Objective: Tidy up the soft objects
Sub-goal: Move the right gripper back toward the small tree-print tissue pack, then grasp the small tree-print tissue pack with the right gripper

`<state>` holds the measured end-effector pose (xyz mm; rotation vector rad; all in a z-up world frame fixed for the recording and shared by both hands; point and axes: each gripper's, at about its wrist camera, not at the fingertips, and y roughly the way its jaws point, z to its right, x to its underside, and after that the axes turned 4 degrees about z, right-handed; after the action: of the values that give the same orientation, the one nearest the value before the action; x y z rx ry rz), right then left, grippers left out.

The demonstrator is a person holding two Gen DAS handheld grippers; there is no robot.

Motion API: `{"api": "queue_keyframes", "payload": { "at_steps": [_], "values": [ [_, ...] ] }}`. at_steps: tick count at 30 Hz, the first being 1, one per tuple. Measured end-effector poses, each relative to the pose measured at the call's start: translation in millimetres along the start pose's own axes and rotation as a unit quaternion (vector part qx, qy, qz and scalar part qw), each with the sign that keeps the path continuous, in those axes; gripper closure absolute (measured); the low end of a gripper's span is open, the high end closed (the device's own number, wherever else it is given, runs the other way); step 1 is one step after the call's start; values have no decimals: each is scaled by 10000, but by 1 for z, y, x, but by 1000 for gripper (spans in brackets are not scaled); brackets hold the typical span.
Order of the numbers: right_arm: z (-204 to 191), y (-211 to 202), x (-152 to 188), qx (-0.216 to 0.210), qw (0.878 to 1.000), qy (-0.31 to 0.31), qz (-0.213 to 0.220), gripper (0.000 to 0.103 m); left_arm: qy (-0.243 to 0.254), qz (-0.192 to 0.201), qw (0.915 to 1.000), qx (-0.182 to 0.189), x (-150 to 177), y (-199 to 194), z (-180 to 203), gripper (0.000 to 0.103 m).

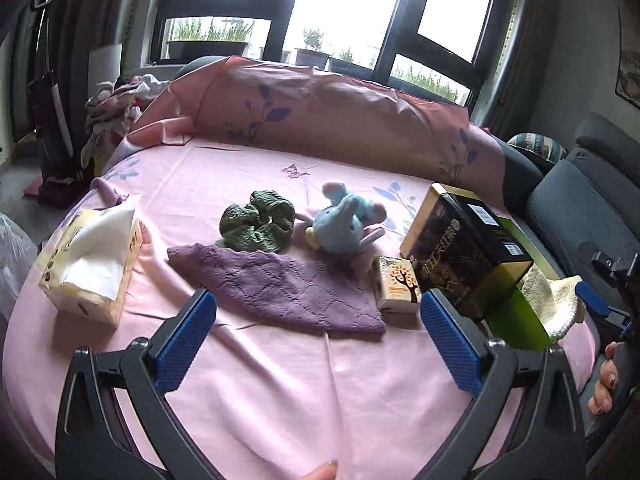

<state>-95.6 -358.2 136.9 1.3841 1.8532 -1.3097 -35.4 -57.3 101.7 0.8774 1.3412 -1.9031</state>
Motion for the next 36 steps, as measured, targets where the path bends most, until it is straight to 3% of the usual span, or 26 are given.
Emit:
{"api": "queue_keyframes", "payload": {
  "at_steps": [6,12,16,24,27,31,36],
  "values": [
    [-36,27,20,108,9987,-330,-380,11,-306,-216,9992,-169,2,9,-34,1],
    [-62,44,35,-87,9962,-553,-660,11,-629,-262,9973,-256,2,8,-63,2],
    [-62,45,34,-313,9967,-239,-716,11,-812,-277,9957,-338,2,6,-75,2],
    [-86,62,46,6,9919,-590,-1125,12,-850,-544,9940,-428,4,16,-76,2],
    [-100,74,54,38,9879,-758,-1354,28,-957,-631,9924,-450,4,18,-82,2],
    [-116,103,68,574,9798,-1043,-1606,40,-1179,-737,9895,-393,4,21,-88,2],
    [-132,149,84,1590,9532,-1868,-1770,42,-1235,-791,9885,-362,2,22,-93,2]
  ]
}}
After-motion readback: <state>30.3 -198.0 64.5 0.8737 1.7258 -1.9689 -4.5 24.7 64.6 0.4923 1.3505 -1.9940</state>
